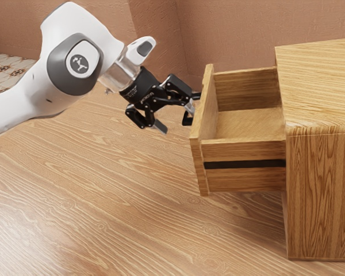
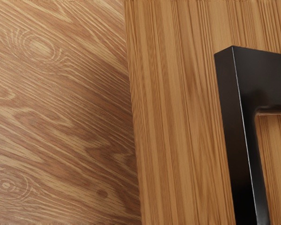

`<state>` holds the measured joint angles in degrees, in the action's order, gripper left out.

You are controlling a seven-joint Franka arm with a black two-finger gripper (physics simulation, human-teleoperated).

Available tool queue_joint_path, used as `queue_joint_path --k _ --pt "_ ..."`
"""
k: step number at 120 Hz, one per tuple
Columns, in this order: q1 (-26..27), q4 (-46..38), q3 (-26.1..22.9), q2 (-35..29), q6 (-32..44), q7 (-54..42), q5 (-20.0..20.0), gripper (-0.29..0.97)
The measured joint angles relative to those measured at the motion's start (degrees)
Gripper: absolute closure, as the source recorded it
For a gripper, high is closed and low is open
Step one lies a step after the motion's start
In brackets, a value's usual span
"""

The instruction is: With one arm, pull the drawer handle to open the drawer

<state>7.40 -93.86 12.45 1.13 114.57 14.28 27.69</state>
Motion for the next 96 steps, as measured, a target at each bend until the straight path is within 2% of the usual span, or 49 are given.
queue_joint_path --k 58,96 --pt "0.9 -5.3 6.3 -5.3 -0.2 -0.1 0.3 0.00" --pt "0.0 -10.5 8.3 -10.1 -0.4 -0.3 0.0 0.00"
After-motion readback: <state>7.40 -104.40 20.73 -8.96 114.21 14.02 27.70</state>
